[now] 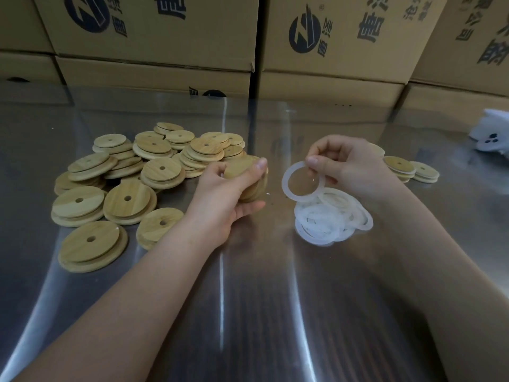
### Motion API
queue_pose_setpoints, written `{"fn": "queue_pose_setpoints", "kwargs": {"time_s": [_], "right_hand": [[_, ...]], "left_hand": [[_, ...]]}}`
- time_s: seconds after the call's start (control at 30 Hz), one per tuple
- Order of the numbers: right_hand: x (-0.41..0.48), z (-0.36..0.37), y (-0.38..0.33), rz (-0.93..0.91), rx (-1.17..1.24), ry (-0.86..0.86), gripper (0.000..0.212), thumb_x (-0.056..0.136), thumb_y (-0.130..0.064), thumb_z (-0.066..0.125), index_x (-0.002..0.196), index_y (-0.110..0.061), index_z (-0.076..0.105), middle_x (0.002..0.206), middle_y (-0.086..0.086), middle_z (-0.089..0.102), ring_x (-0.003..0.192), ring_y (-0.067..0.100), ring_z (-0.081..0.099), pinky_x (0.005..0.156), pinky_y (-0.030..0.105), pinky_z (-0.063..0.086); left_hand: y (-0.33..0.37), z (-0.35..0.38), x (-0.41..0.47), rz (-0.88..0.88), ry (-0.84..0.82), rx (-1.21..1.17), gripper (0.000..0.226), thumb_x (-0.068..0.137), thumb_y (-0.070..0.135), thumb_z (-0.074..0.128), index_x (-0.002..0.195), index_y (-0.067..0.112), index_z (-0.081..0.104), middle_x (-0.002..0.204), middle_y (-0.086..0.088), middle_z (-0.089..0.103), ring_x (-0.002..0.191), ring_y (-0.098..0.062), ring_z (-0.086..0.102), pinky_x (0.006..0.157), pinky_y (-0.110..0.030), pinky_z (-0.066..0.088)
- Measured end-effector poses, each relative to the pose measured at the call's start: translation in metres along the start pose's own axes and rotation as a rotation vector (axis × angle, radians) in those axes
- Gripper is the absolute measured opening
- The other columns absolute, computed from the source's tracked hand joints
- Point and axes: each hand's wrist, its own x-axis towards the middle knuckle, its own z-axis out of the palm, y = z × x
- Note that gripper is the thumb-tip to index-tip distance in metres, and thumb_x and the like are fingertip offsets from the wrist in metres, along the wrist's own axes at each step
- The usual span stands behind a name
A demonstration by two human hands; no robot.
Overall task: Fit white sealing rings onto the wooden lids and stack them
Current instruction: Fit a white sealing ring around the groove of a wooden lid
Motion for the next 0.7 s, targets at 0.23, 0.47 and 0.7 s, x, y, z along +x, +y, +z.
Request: {"fn": "queue_pose_setpoints", "kwargs": {"time_s": [0.23, 0.47, 0.7], "right_hand": [[0.000, 0.004, -0.006, 0.000, 0.226, -0.160, 0.007, 0.089, -0.013, 0.063, 0.082, -0.014, 0.063, 0.065, 0.003, 0.065, 0.045, 0.011, 0.049, 0.045, 0.018, 0.041], [-0.002, 0.020, -0.007, 0.019, 0.331, -0.278, 0.012, 0.080, -0.015, 0.067, 0.091, -0.009, 0.064, 0.072, 0.008, 0.066, 0.051, 0.017, 0.054, 0.050, 0.026, 0.046], [-0.001, 0.039, -0.006, 0.003, 0.234, -0.150, 0.010, 0.090, 0.000, 0.064, 0.087, -0.009, 0.063, 0.072, 0.010, 0.067, 0.049, 0.017, 0.054, 0.047, 0.025, 0.044]], "left_hand": [[0.000, -0.005, 0.005, -0.066, -0.033, -0.155, 0.026, 0.088, 0.010, 0.069, 0.112, 0.005, 0.059, 0.110, -0.013, 0.071, 0.093, -0.025, 0.073, 0.064, -0.036, 0.060], [0.001, -0.004, 0.003, -0.142, -0.109, -0.159, 0.028, 0.093, 0.008, 0.059, 0.121, 0.004, 0.058, 0.111, -0.019, 0.070, 0.096, -0.032, 0.072, 0.070, -0.043, 0.061], [0.000, -0.003, 0.003, -0.166, -0.227, -0.163, 0.039, 0.097, 0.035, 0.054, 0.118, 0.004, 0.063, 0.112, -0.018, 0.071, 0.100, -0.032, 0.071, 0.080, -0.045, 0.060]]}}
